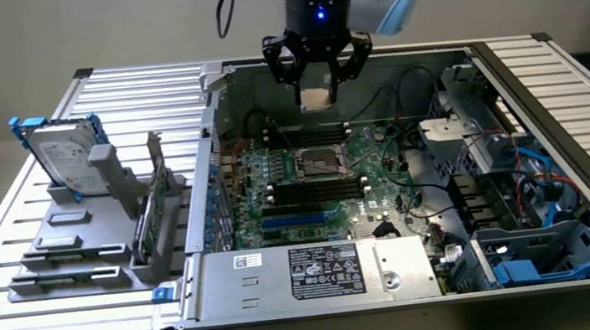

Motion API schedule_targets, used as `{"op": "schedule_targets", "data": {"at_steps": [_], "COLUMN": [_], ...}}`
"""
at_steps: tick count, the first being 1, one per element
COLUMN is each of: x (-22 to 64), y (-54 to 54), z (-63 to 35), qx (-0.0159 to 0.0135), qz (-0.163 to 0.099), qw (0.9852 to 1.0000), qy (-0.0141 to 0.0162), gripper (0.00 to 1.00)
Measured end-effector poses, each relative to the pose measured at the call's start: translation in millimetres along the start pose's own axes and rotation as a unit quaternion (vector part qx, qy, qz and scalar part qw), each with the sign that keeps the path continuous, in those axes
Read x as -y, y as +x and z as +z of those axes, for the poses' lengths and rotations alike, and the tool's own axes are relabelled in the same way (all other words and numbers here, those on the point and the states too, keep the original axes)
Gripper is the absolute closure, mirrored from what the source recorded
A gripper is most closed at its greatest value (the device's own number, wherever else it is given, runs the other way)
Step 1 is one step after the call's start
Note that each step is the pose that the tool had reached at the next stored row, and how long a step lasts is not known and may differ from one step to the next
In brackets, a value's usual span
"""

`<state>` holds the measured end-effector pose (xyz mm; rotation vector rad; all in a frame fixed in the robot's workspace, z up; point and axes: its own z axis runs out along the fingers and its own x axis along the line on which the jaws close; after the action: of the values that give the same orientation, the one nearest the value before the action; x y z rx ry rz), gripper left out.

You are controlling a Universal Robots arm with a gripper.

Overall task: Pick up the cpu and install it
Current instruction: 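Place the cpu into insertion slot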

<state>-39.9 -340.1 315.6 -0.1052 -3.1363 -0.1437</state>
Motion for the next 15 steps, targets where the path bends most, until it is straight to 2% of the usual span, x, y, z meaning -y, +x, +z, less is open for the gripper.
{"op": "schedule_targets", "data": {"at_steps": [5, 10, 11, 15], "x": [0.3, 0.6, 0.7, 1.0], "y": [0.0, 0.0, 0.0, 0.0], "z": [3.3, 6.5, 8.2, 11.0], "qx": [0.0042, 0.0084, 0.0106, 0.0140], "qz": [0.046, 0.091, 0.116, 0.152], "qw": [0.9990, 0.9958, 0.9932, 0.9882], "qy": [-0.0001, -0.0003, -0.0004, -0.0005], "gripper": [0.45, 0.45, 0.45, 0.45]}}
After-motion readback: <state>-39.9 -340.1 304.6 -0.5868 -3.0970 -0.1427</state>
